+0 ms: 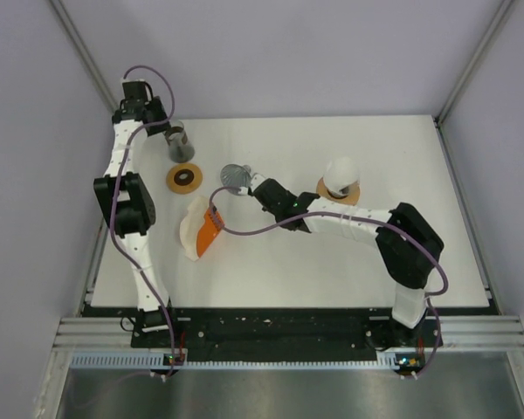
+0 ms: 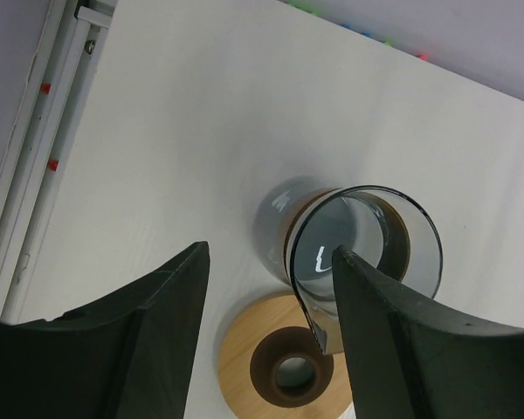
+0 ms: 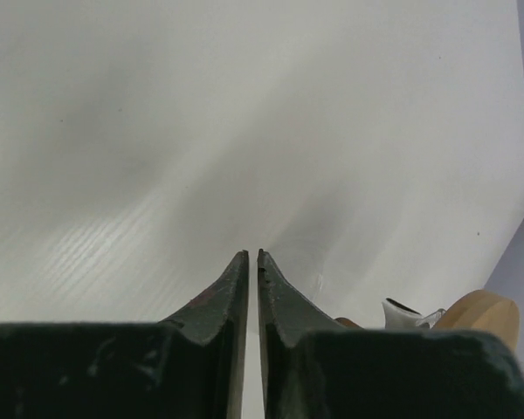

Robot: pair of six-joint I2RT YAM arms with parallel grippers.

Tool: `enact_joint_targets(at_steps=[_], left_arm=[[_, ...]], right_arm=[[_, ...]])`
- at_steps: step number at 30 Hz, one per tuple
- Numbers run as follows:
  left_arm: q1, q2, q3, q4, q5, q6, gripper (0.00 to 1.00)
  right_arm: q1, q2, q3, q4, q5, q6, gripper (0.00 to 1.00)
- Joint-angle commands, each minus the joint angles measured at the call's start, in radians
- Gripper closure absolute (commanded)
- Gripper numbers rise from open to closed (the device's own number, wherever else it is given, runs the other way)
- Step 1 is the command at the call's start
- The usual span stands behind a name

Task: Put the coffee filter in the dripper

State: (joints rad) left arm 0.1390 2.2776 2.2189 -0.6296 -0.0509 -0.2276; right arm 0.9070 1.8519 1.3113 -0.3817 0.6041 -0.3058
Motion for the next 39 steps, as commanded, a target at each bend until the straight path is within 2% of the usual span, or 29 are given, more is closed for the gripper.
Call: enact_joint_targets(at_steps=[1,2,4,7,8,13,21,28,35,39], left_arm=[[-0.004,0.042,0.058,0.033,-0.015,-0.003,0.37],[-0.004,0.048,0.055,0.036,-0.012,-0.001,0.38],[-0.004,0.056,0.048,0.048,-0.004,0.002,0.40],[-0.004,0.066,0.045,0.060,0.012,0.007,0.50],[-0.004,0.071,0.045,0.061,0.019,0.007,0.56],[-0.004,0.043,0.009,0.073,0.022,0.007,1.00],[-0.001,-0.128,-0.050,0.076,0.032,0.046,1.00],[-0.028,-0.401,-0.212,0.068,0.186,0.082,1.00],[-0.206,-0.706,-0.470,-0.001,0.340,0.192,1.00],[-0.330,-0.785,-0.573,-0.054,0.404,0.263,1.00]], right_arm=[[0.018,-0.103,0.040,-0.051,-0.049,0.079,0.85],[0.020,-0.123,0.039,-0.055,-0.055,0.091,0.76],[0.021,-0.157,0.036,-0.065,-0.084,0.115,0.65],[0.023,-0.210,0.028,-0.068,-0.124,0.145,0.59],[0.023,-0.224,0.028,-0.066,-0.132,0.154,0.59],[0.024,-0.299,0.011,-0.066,-0.153,0.185,0.57],[0.023,-0.382,0.014,-0.083,-0.205,0.250,0.50],[0.015,-0.441,0.037,-0.083,-0.245,0.330,0.38],[-0.037,-0.523,0.011,-0.083,-0.263,0.431,0.32],[-0.077,-0.608,-0.038,-0.082,-0.242,0.478,0.30]])
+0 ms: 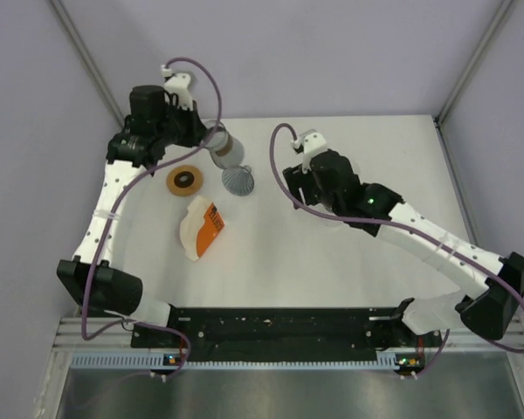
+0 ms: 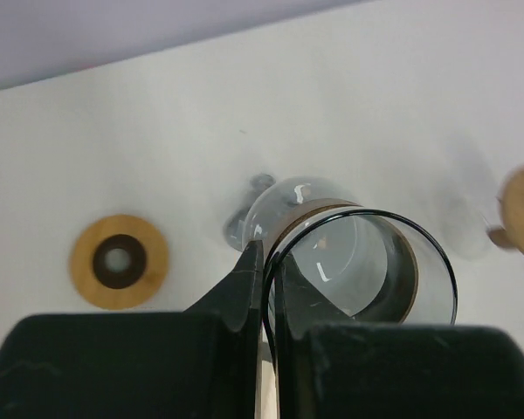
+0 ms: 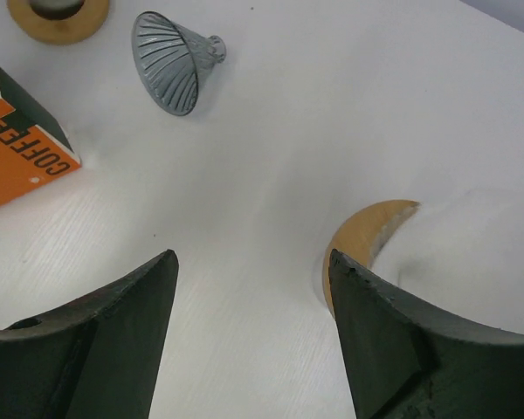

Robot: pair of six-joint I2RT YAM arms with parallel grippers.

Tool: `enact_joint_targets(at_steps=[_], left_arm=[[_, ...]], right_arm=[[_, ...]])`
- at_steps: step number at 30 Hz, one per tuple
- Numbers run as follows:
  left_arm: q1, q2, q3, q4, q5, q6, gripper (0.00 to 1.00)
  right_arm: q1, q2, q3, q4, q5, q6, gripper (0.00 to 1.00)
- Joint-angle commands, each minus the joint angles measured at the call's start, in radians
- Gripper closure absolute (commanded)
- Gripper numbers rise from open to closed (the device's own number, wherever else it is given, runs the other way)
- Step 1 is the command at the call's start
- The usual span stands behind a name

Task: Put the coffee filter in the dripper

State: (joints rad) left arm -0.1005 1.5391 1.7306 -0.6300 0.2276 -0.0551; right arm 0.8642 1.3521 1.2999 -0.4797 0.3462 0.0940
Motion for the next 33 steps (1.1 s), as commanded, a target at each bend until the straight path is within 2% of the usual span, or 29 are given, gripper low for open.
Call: enact_joint_targets(at_steps=[1,5,14,18,25,33], left_arm=[[-0.122,-0.050,-0.088,-0.085,0.134,0.107,1.00],[-0.273,-0.076,-0.182,-0.105,0.104,0.173,1.00],[-0.465,-0.085,-0.451,0.098,0.001,0.241,1.00],[-0.478,-0.079,-0.523,0.174,0.027,0.215,1.00],[-0.478,-0.092,-0.684,0.375,-0.027,0.199,1.00],[-0.479,-0.053,-0.704,0.452,-0.077,0.230,1.00]], right_arm=[[-0.036,-0.129,-0.040,0.018,0.026,0.078,0.29],[-0.044,-0.232,-0.088,0.015,0.043,0.070,0.26],[-0.045,-0.360,-0.143,0.016,0.034,0.058,0.25],[-0.045,-0.364,-0.148,0.015,0.020,0.053,0.24],[-0.045,-0.349,-0.151,0.015,-0.012,0.044,0.24],[-0.045,-0.326,-0.148,0.016,-0.044,0.038,0.23]])
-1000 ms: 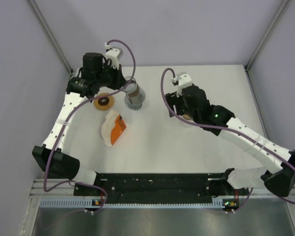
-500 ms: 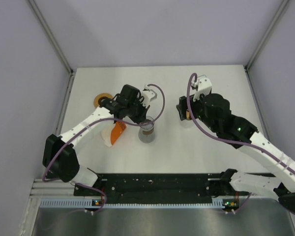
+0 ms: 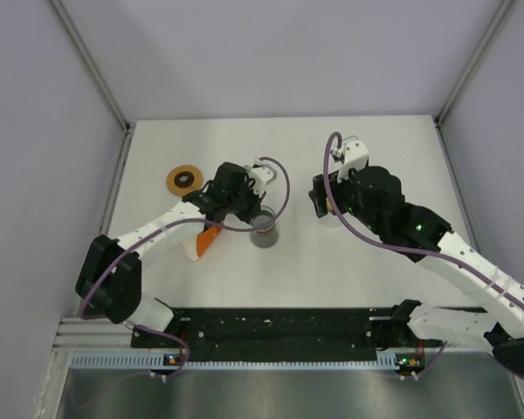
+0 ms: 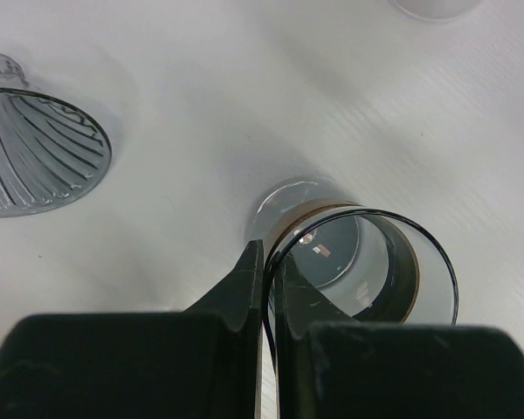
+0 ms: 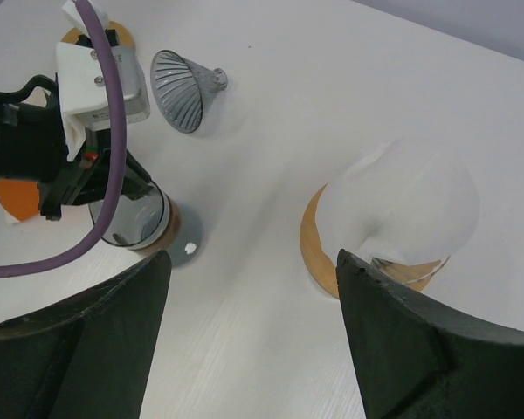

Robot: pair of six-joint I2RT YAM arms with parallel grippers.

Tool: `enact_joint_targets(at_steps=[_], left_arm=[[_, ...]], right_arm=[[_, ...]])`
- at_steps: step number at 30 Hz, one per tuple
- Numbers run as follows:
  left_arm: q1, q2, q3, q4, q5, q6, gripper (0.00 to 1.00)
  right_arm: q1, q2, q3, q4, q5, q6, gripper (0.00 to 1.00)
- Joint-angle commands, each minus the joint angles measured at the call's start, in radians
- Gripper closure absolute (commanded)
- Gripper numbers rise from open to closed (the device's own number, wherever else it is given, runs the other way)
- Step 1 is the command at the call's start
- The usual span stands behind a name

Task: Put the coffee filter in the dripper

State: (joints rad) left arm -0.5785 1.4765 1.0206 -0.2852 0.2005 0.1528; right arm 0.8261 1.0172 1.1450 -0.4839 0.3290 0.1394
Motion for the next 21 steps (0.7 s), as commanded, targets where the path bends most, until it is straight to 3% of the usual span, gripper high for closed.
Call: enact_joint_targets(at_steps=[1,7,11,18,21], left_arm=[[0.000,0.028,0.025,0.097,-0.070,0.011,1.00],[-0.001,0.128,0.137,-0.002,-0.049,0.001,1.00],[0.000,0.160,0.177,-0.049,-0.030,0.016,0.82],[0.009,0.125,0.257,-0.143,0.022,0.047,0.37],[0.052,0.088,0.340,-0.210,0.098,0.025,0.30]], right_arm=[[-0.007,0.012,0.010,0.019,-0.027,-0.009,0.23],[-0.007,0.011,0.004,0.018,-0.028,-0.009,0.23],[-0.007,0.004,-0.002,0.008,-0.028,-0.011,0.23],[-0.007,0.004,-0.008,0.005,-0.028,-0.017,0.23],[-0.007,0.006,-0.010,0.005,-0.031,-0.017,0.23]])
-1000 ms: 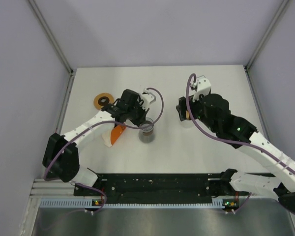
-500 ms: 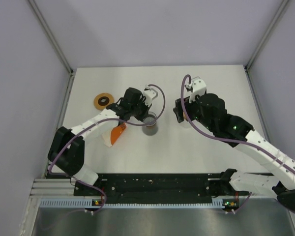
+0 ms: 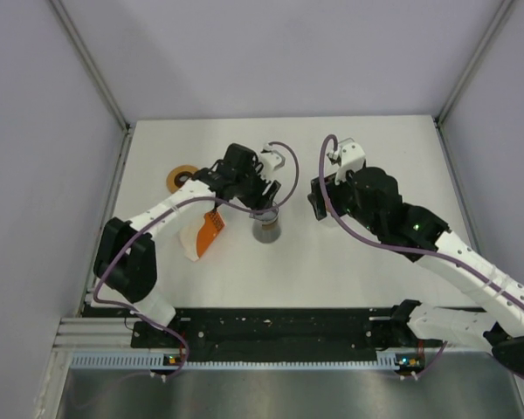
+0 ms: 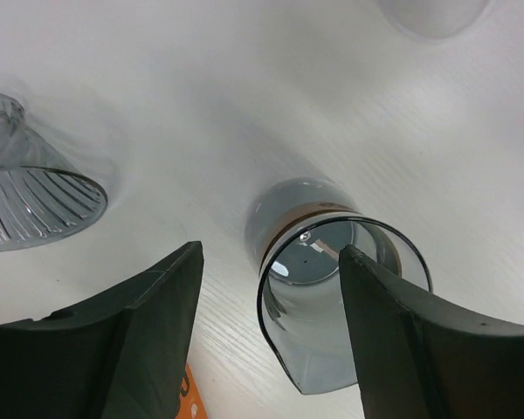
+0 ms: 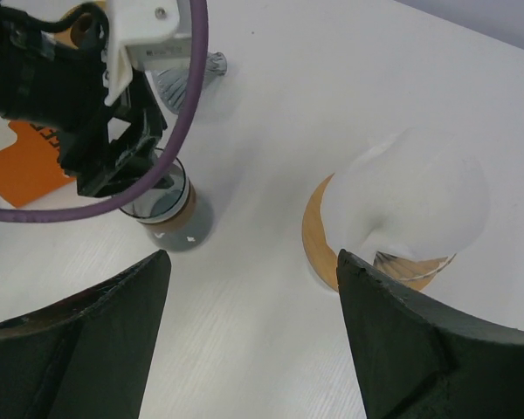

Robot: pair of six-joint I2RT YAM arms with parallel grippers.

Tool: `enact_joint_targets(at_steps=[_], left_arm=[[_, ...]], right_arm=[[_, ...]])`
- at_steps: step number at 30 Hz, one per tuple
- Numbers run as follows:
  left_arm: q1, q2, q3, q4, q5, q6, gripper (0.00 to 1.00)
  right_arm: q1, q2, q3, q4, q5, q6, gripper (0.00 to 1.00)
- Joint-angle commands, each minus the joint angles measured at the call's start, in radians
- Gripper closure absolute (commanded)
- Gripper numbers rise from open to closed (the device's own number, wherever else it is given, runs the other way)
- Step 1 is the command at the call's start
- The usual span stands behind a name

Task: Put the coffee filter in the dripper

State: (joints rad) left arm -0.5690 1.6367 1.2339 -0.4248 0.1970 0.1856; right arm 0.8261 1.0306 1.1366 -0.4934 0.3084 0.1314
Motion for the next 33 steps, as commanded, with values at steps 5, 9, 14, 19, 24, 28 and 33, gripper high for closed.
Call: enact_joint_targets(at_steps=[5,9,14,19,24,28,33], left_arm=[[0.118,-0.115,0.260,-0.184,0.145,-0.018,0.26],[0.253,-0.130,0.299,-0.203,0.102,-0.061,0.27],[0.415,-0.104,0.285,-0.149,-0.123,-0.072,0.28],[0.540,0.029,0.326,-0.127,-0.255,-0.066,0.34],[0.610,0.222,0.401,-0.179,-0.243,-0.066,0.43],[0.613,0.311,0.421,-0.177,-0.261,-0.057,0.46],[0.617,0.376,0.444,-0.160,-0.271,-0.060,0.48]], right_arm=[[-0.007,-0.004,-0.008,0.015,-0.019,-0.015,0.23],[-0.007,-0.003,-0.011,0.015,-0.023,-0.019,0.23],[-0.007,-0.001,-0.014,0.015,-0.025,-0.026,0.23],[-0.007,0.006,-0.017,0.015,-0.031,-0.024,0.23],[-0.007,-0.001,-0.024,0.015,-0.032,-0.023,0.23],[-0.007,-0.003,-0.024,0.013,-0.028,-0.023,0.23],[-0.007,0.002,-0.026,0.012,-0.029,-0.027,0.22]])
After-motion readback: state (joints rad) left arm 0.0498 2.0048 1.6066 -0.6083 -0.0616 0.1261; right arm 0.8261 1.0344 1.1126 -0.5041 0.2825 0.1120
